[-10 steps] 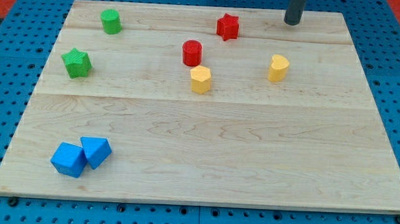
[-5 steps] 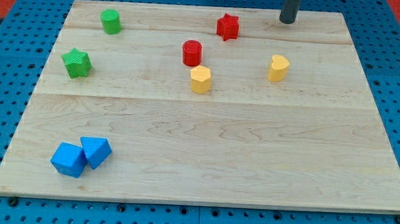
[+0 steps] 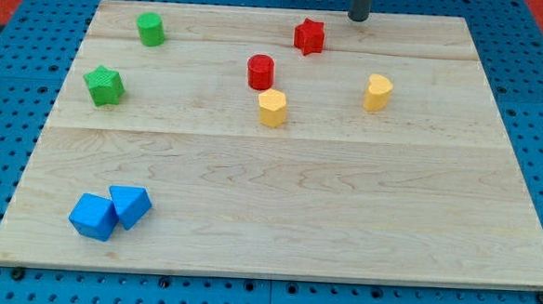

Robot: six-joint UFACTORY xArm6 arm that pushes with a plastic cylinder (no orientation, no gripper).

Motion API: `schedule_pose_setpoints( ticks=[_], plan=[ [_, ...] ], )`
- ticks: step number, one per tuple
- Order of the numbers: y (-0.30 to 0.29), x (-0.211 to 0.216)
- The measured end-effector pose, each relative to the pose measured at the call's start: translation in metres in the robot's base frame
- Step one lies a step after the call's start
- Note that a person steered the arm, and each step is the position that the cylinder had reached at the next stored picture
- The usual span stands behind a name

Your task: Move the red star towards the top center

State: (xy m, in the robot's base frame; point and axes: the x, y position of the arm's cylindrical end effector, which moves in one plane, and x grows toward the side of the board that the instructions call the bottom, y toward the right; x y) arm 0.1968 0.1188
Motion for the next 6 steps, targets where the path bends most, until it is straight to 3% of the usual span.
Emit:
schedule_pose_setpoints(
  ticks=[3,4,6],
  plan=[
    [0.001,0.007],
    [0.001,0.036],
    [-0.053,0.037]
  ],
)
